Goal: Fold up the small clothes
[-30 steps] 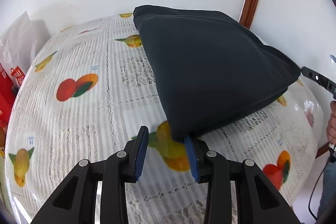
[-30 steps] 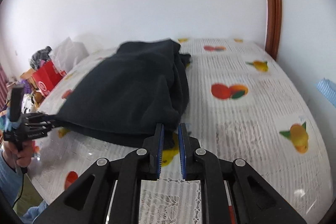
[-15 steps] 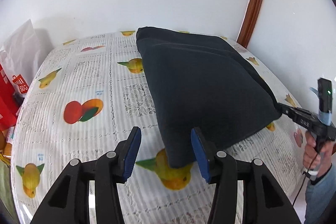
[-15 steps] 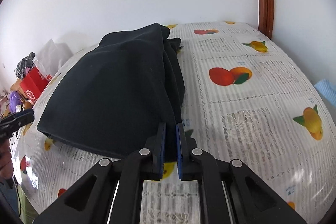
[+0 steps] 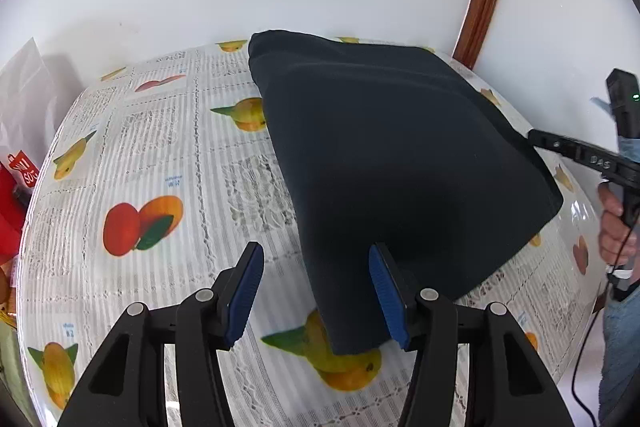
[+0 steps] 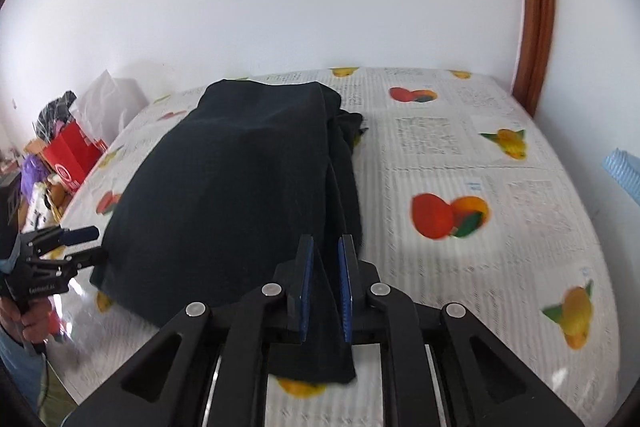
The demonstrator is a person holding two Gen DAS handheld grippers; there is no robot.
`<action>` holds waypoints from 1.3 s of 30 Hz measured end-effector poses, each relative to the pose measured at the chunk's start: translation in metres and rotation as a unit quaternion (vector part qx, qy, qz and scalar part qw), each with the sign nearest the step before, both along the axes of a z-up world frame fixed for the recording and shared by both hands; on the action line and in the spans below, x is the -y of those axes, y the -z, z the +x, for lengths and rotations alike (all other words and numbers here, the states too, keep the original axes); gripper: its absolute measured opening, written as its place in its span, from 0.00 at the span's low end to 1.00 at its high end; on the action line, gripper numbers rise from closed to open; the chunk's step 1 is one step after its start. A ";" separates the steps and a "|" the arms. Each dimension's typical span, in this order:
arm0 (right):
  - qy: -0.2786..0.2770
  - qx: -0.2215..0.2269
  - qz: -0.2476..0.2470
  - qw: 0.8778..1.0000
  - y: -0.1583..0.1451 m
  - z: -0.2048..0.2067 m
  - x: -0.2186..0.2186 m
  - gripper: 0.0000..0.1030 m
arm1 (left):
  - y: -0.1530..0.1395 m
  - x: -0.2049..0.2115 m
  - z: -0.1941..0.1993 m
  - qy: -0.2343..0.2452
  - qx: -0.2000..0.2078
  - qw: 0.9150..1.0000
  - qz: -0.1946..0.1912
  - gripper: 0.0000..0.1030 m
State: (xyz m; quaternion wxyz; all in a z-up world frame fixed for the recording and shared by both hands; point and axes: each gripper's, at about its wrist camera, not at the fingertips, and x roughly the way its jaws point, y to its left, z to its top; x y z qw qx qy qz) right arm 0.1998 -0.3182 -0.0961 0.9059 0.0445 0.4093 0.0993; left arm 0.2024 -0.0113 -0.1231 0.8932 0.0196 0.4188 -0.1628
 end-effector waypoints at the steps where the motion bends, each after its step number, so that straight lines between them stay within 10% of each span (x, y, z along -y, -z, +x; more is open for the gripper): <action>1: 0.001 -0.006 0.008 1.000 0.004 0.010 -0.001 0.17 | 0.001 -0.001 0.004 0.000 -0.006 1.000 -0.006 0.54; 10: 0.031 0.011 0.066 0.997 0.024 0.017 0.010 0.03 | 0.013 0.002 0.013 0.024 -0.032 0.999 -0.022 0.58; 15: 0.018 0.005 -0.019 1.000 0.013 0.013 -0.003 0.05 | -0.002 0.002 0.020 0.018 -0.001 1.000 0.000 0.58; 22: 0.038 -0.003 -0.010 0.999 -0.022 0.072 -0.011 0.39 | -0.021 0.003 0.056 -0.008 0.002 1.000 -0.015 0.56; 34: 0.062 -0.114 0.017 0.991 0.022 0.200 -0.028 0.46 | -0.004 0.020 0.086 0.025 -0.025 0.999 -0.035 0.59; 35: 0.060 -0.124 0.030 0.990 0.025 0.208 -0.028 0.45 | -0.003 0.022 0.086 0.028 -0.022 0.999 -0.027 0.59; 37: 0.049 -0.101 0.038 0.993 0.019 0.210 -0.028 0.12 | 0.000 0.026 0.086 0.037 -0.017 0.999 -0.013 0.59; 39: 0.026 -0.029 0.042 0.998 0.002 0.194 -0.025 0.12 | 0.002 0.026 0.085 0.042 -0.019 0.999 -0.014 0.60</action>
